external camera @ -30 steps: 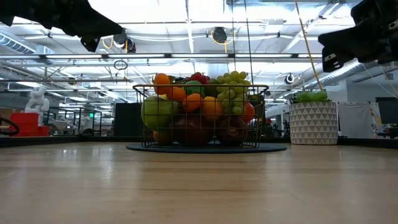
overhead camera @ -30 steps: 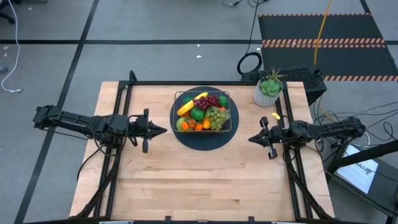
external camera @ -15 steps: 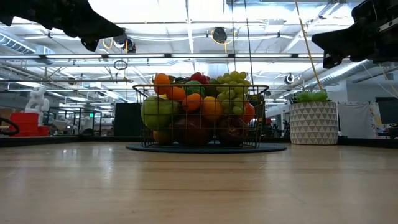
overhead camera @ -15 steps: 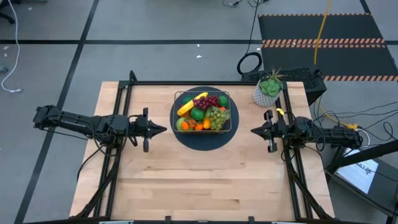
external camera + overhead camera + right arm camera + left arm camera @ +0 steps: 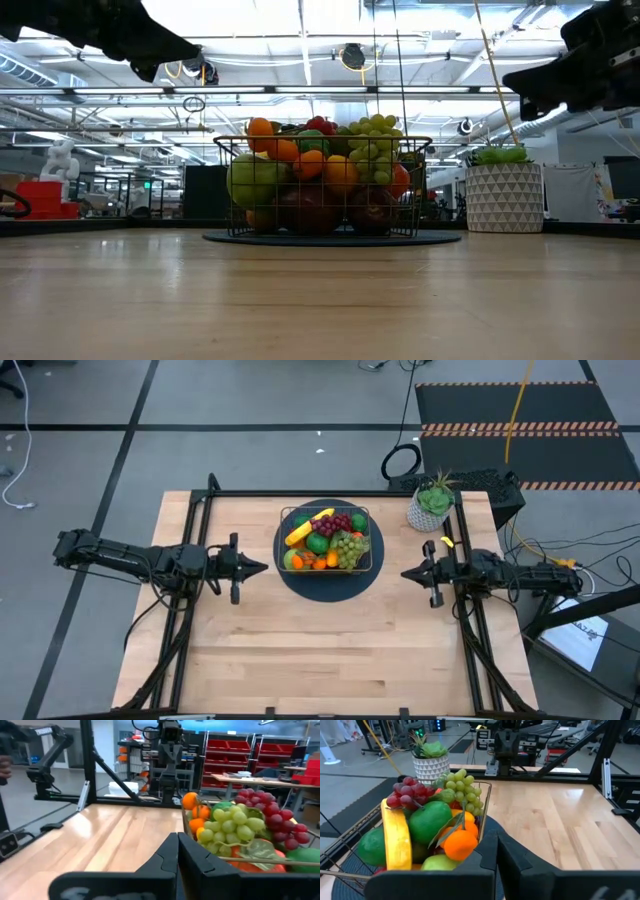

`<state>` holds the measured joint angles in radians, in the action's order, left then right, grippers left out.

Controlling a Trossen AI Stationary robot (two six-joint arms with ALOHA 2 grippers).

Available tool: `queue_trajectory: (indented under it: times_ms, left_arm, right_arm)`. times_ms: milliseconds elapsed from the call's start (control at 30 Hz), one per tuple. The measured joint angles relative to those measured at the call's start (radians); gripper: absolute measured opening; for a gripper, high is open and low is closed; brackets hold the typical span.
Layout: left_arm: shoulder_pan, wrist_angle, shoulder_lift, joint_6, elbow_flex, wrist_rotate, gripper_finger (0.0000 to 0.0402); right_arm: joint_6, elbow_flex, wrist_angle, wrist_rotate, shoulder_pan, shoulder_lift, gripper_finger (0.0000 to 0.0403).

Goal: Build produce basket
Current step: Return to Home Position

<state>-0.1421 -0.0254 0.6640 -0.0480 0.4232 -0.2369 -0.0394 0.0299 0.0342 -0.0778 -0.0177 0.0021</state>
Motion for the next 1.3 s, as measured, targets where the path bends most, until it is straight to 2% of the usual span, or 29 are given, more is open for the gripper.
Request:
queue_trajectory:
  times_ms: [167,300,467,767,1300]
  left_arm:
    - [0.0,0.023,-0.003,0.013,-0.01,0.0,0.0005]
    - [0.0,0.009,-0.043,-0.013,-0.073,0.0,0.0003]
    - [0.0,-0.06,-0.138,-0.041,-0.159,0.0,0.0005]
    - [0.02,-0.06,-0.334,-0.051,-0.277,0.0,0.0003]
    - [0.123,0.018,-0.662,0.064,-0.369,0.032,0.0003]
  right_arm:
    - [-0.013,0.0,-0.02,0.002,-0.001,0.0,0.0]
    - [-0.001,0.0,-0.024,0.002,-0.001,0.001,0.0]
    - [-0.001,0.0,0.007,0.001,-0.001,0.001,0.0]
    - [0.0,0.0,0.058,-0.002,-0.001,0.001,0.0]
    - [0.001,0.0,0.062,-0.002,-0.001,0.001,0.0]
